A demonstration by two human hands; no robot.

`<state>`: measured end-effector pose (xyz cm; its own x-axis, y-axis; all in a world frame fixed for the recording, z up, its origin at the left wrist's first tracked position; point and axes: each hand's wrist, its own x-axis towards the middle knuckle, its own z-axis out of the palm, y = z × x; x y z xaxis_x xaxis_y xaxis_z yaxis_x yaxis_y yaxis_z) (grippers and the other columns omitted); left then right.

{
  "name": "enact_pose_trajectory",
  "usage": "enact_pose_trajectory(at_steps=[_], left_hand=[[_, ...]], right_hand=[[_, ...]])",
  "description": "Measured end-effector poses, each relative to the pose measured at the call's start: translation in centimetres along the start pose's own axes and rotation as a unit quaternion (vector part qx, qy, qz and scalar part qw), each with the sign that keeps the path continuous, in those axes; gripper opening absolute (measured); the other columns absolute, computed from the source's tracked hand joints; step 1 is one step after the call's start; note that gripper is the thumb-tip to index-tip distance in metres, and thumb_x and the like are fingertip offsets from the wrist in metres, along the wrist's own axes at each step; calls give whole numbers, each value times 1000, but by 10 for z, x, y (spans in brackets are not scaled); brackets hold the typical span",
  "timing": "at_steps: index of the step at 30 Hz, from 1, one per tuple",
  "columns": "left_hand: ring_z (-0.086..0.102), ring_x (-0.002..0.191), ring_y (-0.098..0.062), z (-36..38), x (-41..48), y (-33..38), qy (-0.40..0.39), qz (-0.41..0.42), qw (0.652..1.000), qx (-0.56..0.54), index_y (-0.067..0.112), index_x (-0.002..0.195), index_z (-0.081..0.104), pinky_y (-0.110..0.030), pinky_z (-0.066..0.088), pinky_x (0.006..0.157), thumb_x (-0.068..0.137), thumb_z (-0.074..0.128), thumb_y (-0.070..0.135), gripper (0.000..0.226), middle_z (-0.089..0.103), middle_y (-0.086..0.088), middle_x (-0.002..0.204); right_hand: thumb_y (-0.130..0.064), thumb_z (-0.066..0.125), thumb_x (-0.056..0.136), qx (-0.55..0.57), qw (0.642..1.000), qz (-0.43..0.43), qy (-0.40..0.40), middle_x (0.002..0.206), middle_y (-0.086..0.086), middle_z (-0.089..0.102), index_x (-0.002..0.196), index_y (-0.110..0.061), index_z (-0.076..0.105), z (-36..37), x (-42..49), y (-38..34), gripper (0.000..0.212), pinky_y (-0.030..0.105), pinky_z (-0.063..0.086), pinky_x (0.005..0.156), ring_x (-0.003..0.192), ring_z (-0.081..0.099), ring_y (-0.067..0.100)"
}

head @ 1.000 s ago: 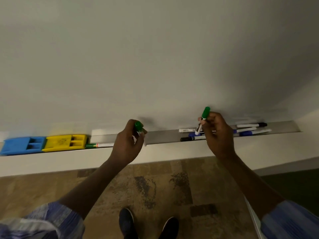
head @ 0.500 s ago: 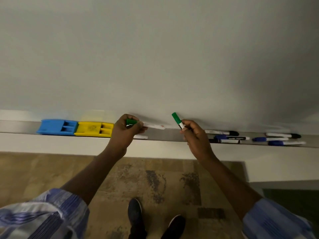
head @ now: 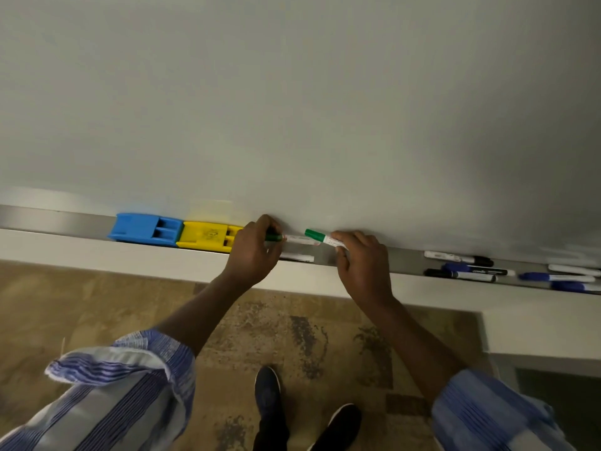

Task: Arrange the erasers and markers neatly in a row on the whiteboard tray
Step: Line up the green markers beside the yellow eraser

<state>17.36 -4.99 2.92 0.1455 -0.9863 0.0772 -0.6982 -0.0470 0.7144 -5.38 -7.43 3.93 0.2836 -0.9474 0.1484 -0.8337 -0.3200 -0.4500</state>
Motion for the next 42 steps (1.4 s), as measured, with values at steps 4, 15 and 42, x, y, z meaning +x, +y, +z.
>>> enact_pose_trajectory(at_steps=[4,15,42], left_hand=[[59,93,-33,5,-2,-10,-15,74,987,143,13,100,66,-42,41,75,84,69,9,17,70,-5,96],[58,102,-33,14,-9,-23,-8,101,971,217,13,115,64,-44,45,82,89,65,11,26,65,-9,114],[57,116,-36,18,-23,-30,-26,104,955,276,6,126,62,-49,46,96,94,62,21,35,62,-17,125]], right_hand=[[-15,54,93,-2,1000,24,10,116,2,69,122,-18,67,12,-2,-8,32,40,45,88,105,59,27],[-13,58,90,15,995,96,35,115,1,68,118,-22,68,41,0,-31,31,39,47,85,108,56,28],[-10,57,92,218,945,233,67,134,5,60,135,-13,52,59,-4,-76,43,30,48,102,122,57,20]])
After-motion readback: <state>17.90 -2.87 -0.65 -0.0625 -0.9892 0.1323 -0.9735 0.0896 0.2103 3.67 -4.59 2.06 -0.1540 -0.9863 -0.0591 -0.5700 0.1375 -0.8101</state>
